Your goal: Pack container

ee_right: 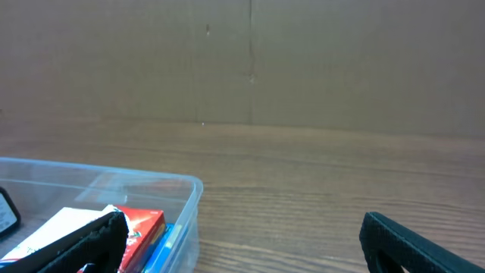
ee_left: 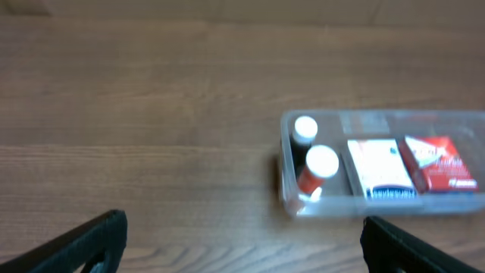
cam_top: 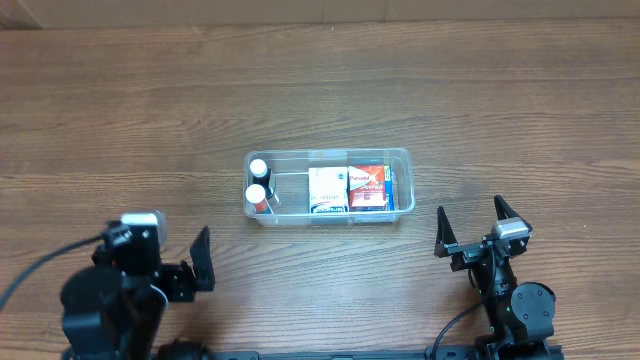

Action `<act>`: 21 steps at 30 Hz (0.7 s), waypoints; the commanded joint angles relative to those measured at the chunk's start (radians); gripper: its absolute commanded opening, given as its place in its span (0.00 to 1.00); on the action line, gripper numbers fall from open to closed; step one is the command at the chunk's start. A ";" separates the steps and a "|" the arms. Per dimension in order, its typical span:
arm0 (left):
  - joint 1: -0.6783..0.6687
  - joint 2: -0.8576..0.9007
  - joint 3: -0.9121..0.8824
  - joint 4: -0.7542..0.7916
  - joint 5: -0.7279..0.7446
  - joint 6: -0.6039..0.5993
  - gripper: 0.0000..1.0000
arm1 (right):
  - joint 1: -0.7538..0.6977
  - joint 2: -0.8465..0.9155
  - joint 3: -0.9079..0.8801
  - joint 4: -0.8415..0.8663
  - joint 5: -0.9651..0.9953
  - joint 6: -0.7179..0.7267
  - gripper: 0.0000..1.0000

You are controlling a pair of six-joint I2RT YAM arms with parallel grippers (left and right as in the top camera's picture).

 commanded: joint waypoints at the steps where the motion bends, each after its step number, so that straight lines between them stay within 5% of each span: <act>1: -0.016 -0.185 -0.270 0.221 -0.003 0.064 1.00 | -0.004 -0.012 -0.010 0.006 0.013 -0.003 1.00; 10: -0.023 -0.417 -0.772 0.893 0.021 0.099 1.00 | -0.004 -0.012 -0.010 0.006 0.013 -0.003 1.00; 15: -0.049 -0.417 -0.837 0.843 -0.111 -0.005 1.00 | -0.004 -0.012 -0.010 0.006 0.013 -0.003 1.00; 21: -0.048 -0.415 -0.837 0.841 -0.105 -0.032 1.00 | -0.004 -0.012 -0.010 0.006 0.013 -0.003 1.00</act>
